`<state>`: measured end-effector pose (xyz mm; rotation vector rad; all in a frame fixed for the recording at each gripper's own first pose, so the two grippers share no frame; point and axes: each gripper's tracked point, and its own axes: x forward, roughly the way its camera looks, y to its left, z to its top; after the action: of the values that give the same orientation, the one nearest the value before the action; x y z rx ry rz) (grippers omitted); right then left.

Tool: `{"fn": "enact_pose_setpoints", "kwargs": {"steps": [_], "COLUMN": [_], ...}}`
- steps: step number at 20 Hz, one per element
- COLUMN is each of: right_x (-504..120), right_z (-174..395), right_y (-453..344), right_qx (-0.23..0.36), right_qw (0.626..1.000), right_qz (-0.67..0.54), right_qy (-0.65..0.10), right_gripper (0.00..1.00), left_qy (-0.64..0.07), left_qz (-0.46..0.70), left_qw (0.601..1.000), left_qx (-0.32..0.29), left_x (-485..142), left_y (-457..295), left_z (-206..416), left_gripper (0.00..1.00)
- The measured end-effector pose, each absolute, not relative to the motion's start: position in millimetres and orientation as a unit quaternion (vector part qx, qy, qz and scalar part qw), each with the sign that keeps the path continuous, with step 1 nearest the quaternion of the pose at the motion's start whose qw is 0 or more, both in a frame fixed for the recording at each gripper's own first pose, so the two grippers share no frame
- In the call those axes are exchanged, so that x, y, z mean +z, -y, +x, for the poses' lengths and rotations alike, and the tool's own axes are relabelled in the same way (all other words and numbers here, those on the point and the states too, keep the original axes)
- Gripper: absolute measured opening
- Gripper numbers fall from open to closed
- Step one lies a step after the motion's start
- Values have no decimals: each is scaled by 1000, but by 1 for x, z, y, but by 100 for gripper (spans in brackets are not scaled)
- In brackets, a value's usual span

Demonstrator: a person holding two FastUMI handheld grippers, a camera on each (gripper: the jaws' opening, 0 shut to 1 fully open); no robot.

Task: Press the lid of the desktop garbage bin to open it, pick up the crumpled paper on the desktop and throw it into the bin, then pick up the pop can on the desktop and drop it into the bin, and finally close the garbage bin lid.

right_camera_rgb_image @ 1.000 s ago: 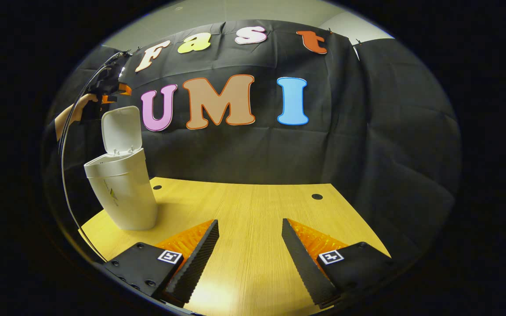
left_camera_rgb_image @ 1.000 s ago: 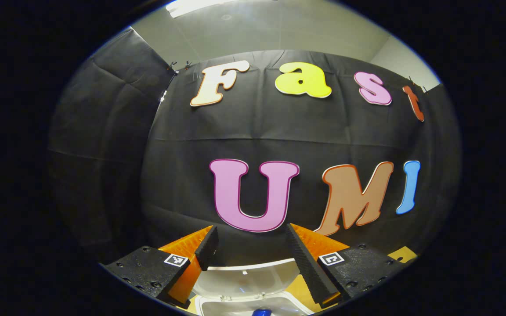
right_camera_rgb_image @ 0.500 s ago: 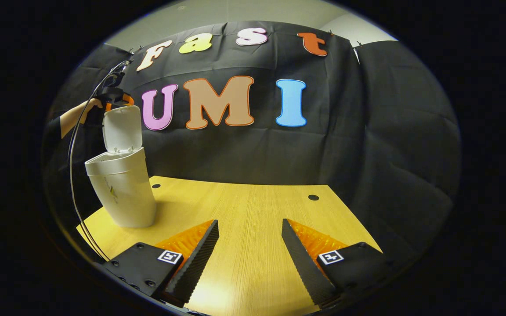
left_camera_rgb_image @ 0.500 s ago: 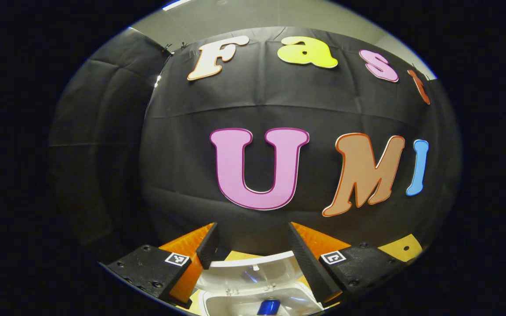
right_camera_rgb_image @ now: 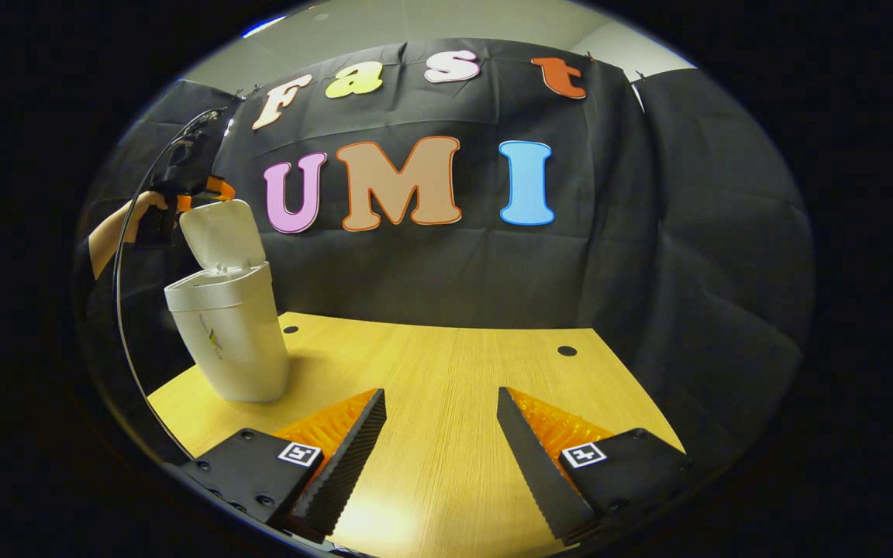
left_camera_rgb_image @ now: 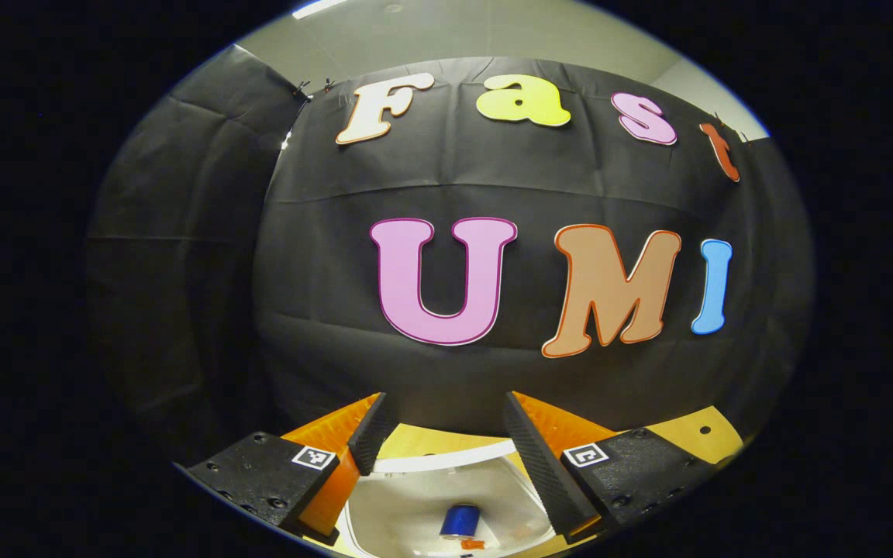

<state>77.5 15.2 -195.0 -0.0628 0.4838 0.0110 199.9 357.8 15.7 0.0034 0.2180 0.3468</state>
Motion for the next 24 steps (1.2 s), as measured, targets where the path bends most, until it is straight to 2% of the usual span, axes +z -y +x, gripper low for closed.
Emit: {"fn": "enact_pose_setpoints", "kwargs": {"steps": [3,5,6,7,8,9,11,12,13,14,17,22,24], "right_x": [-200,-199,-201,-201,-201,-201,-200,-201,-203,-205,-210,-213,-204], "right_z": [75,76,75,76,76,76,77,78,77,75,74,73,76], "right_y": [-15,-15,-14,-12,-12,-12,-14,-15,-16,-18,-21,-31,-30], "right_qx": [15,18,19,19,20,21,25,27,29,32,39,50,50], "right_qw": [968,967,967,967,967,966,965,965,964,963,962,961,963], "right_qz": [-36,-37,-38,-39,-40,-42,-47,-49,-51,-51,-56,-44,-49], "right_qy": [-247,-250,-251,-252,-252,-253,-255,-257,-260,-262,-266,-269,-260], "right_gripper": [97,97,97,97,92,97,96,96,96,96,96,97,97], "left_qy": [-116,-122,-125,-130,-135,-143,-160,-170,-175,-182,-204,-180,-172], "left_qz": [-3,-3,-1,1,4,3,-9,-15,-18,-18,-16,-9,-4], "left_qw": [978,977,976,976,975,974,971,970,969,968,962,972,975], "left_qx": [172,175,177,177,177,177,177,176,175,175,179,150,140], "left_x": [-1,-14,-22,-30,-38,-47,-68,-78,-86,-94,-119,-120,-115], "left_y": [-348,-342,-339,-336,-334,-332,-329,-327,-325,-324,-324,-319,-316], "left_z": [182,170,166,160,156,153,147,143,140,137,129,128,128], "left_gripper": [93,90,93,90,90,90,93,90,94,91,91,94,92]}}
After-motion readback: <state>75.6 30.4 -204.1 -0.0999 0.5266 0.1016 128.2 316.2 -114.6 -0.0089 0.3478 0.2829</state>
